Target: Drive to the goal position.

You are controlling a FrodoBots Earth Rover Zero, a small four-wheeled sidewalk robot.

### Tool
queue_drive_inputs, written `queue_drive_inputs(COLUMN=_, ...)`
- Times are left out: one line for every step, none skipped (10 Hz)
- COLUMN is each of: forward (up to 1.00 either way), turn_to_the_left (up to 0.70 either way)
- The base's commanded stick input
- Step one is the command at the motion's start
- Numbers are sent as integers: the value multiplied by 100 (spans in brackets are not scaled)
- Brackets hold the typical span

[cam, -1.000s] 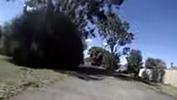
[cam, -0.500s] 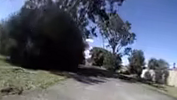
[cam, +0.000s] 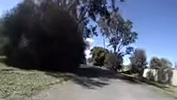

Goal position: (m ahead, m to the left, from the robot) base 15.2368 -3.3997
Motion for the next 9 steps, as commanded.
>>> queue_drive_inputs(forward=100, turn_to_the_left=0)
queue_drive_inputs(forward=100, turn_to_the_left=-30)
queue_drive_inputs(forward=100, turn_to_the_left=-34)
queue_drive_inputs(forward=100, turn_to_the_left=-38)
queue_drive_inputs(forward=100, turn_to_the_left=-35)
queue_drive_inputs(forward=100, turn_to_the_left=-26)
queue_drive_inputs(forward=100, turn_to_the_left=-18)
queue_drive_inputs(forward=100, turn_to_the_left=0)
queue_drive_inputs(forward=100, turn_to_the_left=0)
